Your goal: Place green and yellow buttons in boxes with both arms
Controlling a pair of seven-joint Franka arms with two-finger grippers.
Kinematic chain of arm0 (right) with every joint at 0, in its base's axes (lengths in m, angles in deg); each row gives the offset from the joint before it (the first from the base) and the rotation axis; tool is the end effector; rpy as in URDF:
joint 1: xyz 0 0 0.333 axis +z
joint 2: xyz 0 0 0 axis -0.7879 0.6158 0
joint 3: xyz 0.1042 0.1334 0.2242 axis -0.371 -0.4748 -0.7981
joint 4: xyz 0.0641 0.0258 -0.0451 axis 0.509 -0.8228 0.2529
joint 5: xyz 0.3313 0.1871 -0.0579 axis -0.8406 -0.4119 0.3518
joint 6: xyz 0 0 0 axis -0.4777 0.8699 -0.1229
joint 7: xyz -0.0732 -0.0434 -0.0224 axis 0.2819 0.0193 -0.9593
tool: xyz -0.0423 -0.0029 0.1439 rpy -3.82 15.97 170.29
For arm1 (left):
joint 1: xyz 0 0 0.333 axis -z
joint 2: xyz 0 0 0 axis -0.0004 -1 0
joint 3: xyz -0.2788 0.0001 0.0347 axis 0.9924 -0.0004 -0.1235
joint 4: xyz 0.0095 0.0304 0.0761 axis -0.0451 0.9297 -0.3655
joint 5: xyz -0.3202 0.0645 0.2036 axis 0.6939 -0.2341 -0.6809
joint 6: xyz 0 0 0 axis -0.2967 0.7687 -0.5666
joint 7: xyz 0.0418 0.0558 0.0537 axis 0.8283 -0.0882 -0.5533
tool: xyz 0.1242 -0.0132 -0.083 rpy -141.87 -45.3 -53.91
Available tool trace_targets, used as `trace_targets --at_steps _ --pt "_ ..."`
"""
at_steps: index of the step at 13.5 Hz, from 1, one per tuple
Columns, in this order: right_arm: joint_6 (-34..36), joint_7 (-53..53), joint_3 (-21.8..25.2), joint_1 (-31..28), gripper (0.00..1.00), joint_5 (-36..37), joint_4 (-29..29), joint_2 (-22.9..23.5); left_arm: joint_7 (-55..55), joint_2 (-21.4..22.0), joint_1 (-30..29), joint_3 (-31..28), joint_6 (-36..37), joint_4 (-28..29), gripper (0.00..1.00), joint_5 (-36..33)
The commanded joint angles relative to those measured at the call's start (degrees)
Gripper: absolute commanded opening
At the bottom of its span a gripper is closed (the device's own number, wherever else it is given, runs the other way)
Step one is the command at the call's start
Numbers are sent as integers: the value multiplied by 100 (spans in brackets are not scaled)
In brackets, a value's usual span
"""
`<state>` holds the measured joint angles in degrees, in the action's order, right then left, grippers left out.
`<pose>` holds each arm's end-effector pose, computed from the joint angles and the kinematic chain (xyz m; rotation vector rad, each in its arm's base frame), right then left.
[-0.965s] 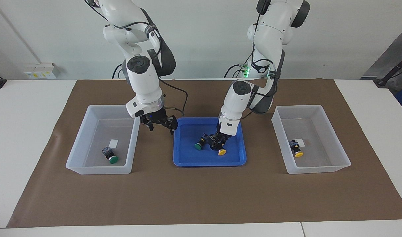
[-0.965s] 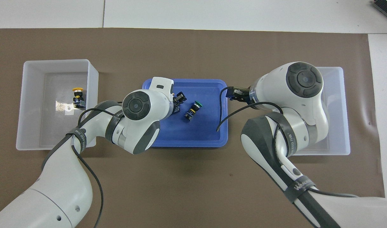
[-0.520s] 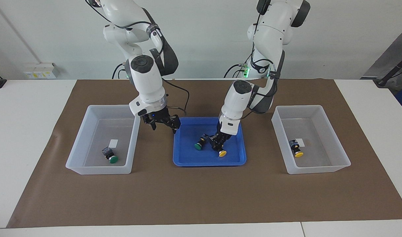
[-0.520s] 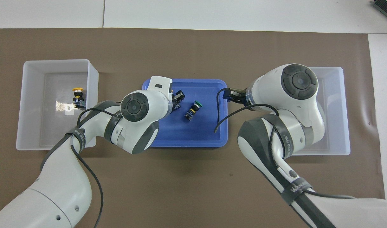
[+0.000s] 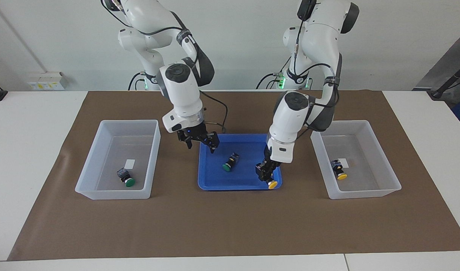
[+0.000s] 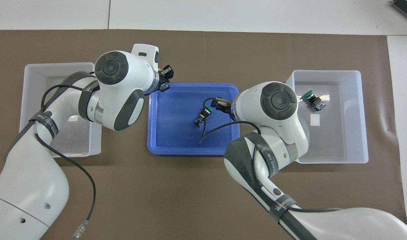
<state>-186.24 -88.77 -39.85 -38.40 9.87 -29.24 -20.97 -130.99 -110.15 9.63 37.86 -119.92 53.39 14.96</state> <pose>0.5573 0.2962 0.3220 -2.9379 0.5485 -0.1624 0.6302 -0.2802 0.3140 2.8322 0.7591 0.2407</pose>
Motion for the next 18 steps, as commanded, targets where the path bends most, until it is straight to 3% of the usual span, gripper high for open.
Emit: trace_targets --at_steps 1,7,12,13,14,15,18 --pt "-156 -248 -8 74 100 142 58 149 946 -106 -576 141 801 -488 0 -71" --pt "-691 -950 1 591 100 1203 752 1334 3915 192 -1983 195 2015 -682 0 359" --pt "-975 -1153 10 636 100 1548 753 1582 5396 325 -2582 124 2079 -656 0 289" --pt "-817 -1153 10 671 72 1574 753 1573 5545 342 -2652 124 2061 -613 0 289" --pt "-746 -1153 10 680 20 1592 761 1565 5651 394 -2670 124 2026 -551 0 254" --pt "-728 -1162 10 680 0 1584 779 1556 5661 438 -2679 116 1930 -359 0 150" --pt "-719 -1118 1 566 0 1566 849 1529 5661 842 -2775 89 1158 712 0 8"
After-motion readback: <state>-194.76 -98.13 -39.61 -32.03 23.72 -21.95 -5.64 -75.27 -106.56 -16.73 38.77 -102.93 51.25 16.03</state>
